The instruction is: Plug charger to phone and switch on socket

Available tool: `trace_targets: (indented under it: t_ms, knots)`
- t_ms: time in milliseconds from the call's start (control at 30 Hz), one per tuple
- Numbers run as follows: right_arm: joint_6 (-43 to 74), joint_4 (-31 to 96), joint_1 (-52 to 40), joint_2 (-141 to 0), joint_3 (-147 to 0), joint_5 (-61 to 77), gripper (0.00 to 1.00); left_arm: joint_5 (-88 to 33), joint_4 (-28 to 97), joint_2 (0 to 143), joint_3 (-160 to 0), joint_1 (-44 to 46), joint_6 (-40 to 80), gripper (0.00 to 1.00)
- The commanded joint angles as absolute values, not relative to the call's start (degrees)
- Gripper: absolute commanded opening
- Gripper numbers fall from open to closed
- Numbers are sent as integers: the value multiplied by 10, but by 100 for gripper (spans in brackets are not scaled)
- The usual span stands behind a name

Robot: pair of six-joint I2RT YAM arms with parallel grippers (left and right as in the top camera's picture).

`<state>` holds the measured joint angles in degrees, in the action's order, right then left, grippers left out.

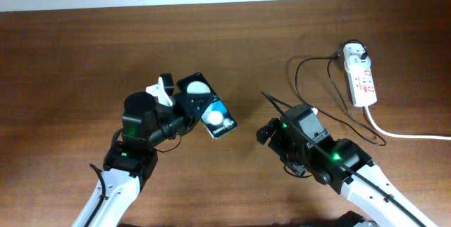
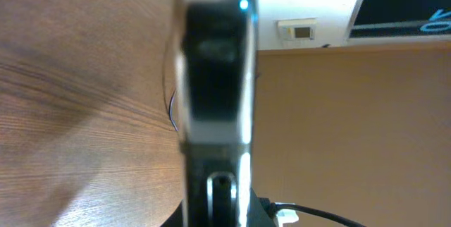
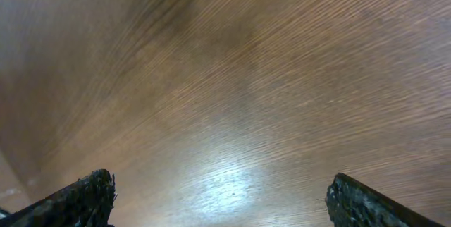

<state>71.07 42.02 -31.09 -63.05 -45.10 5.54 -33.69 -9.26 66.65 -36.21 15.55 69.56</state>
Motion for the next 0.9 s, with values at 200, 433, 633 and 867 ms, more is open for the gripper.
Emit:
trace_targets:
  t_ms: [200,433,633,867]
  knots:
    - [703,444,-306,-623,-448,16,99,-395,-109,661,-412,152,630,0]
    - [703,461,-306,-624,-448,2,99,-510,-55,661,-422,148,545,0]
    - [703,517,-306,-625,-448,-35,99,-772,-55,703,-422,30,521,0]
    - [703,568,-307,-658,-448,-52,99,-783,-55,879,-422,34,521,0]
